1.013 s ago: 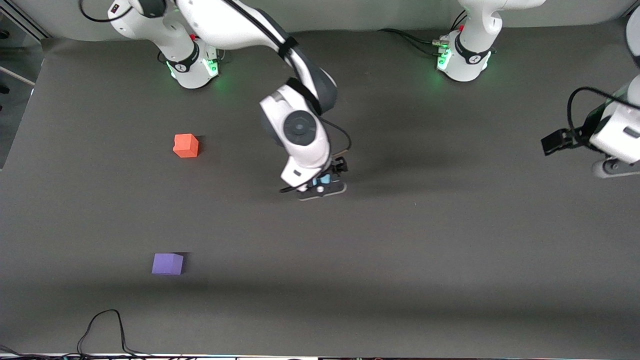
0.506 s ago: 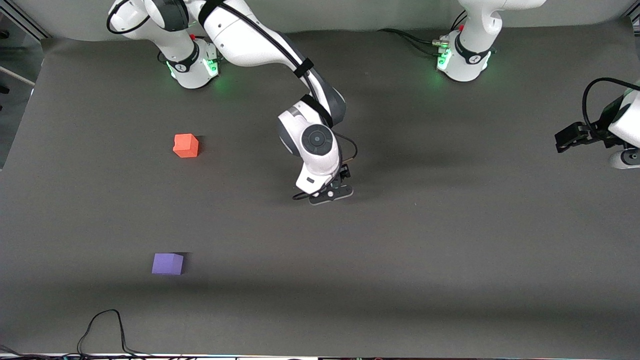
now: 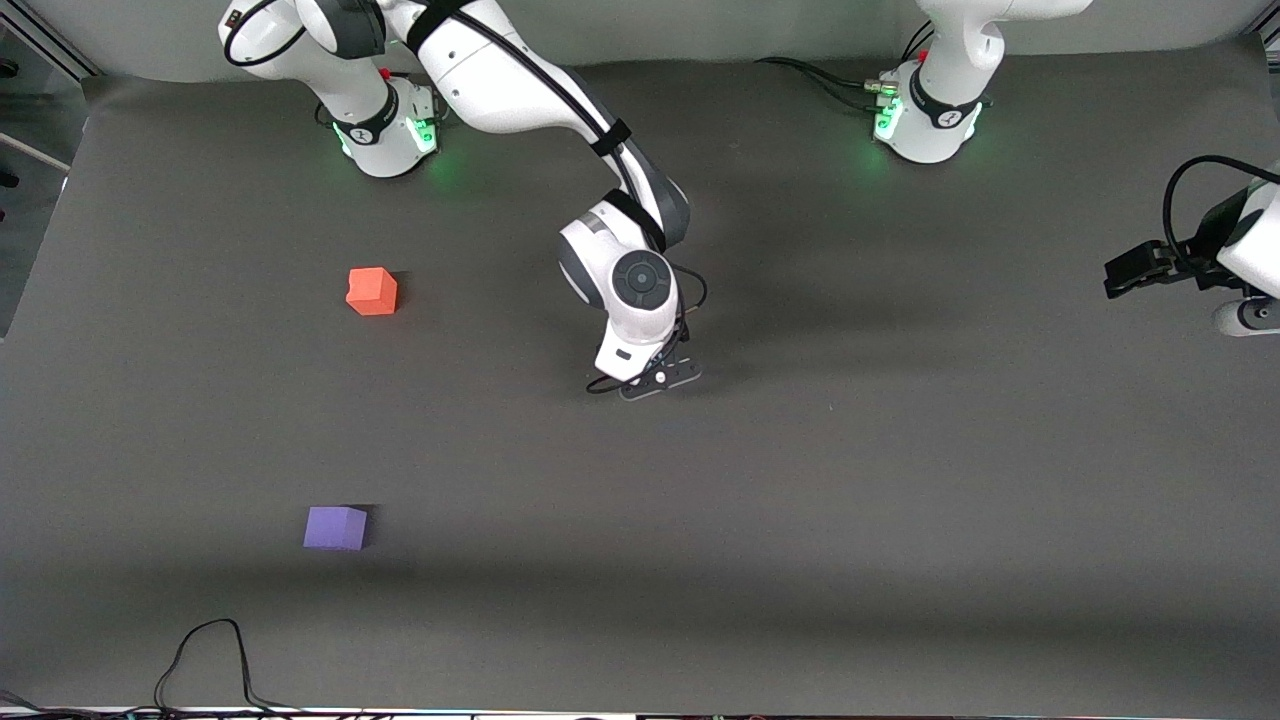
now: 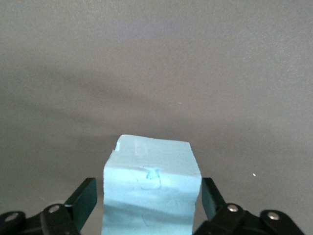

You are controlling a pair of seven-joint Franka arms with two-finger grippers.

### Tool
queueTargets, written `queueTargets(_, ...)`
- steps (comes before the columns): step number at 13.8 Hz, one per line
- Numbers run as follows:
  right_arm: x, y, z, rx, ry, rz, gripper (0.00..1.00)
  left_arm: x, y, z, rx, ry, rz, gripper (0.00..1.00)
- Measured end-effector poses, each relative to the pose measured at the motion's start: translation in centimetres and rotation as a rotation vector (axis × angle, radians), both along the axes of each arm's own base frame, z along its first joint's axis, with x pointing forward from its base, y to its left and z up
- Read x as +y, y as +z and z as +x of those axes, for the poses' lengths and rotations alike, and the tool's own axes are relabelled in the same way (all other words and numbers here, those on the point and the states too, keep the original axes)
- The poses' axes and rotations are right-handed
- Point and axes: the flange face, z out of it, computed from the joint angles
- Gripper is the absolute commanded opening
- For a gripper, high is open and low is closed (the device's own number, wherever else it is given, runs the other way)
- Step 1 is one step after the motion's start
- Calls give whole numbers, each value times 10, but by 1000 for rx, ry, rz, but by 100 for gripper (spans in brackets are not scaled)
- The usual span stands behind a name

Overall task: Place blue block between orange and purple blocks
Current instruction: 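Carry the blue block with the right gripper toward the purple block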

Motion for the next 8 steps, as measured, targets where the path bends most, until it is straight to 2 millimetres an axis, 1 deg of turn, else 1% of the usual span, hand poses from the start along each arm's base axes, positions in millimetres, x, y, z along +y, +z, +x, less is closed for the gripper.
queueTargets(1, -1, 0, 0, -1, 1, 0, 49, 1, 0, 0, 0, 1, 0, 100)
queueTargets(2, -1, 1, 1, -1, 0, -1, 30, 1, 0, 0, 0, 1, 0, 100)
queueTargets(3, -2, 1, 2, -2, -2, -2, 18, 0, 0, 0, -1, -1, 0, 100)
queueTargets(4, -3, 2, 3, -3, -3, -2, 9, -1, 1, 0, -1, -3, 0, 100)
queueTargets(6, -4, 5, 5, -6, -6, -2, 2, -2, 1, 0, -1, -5, 0, 100)
queueTargets(8, -12, 10, 10, 9, -23, -16, 2, -2, 1, 0, 4, -5, 0, 100)
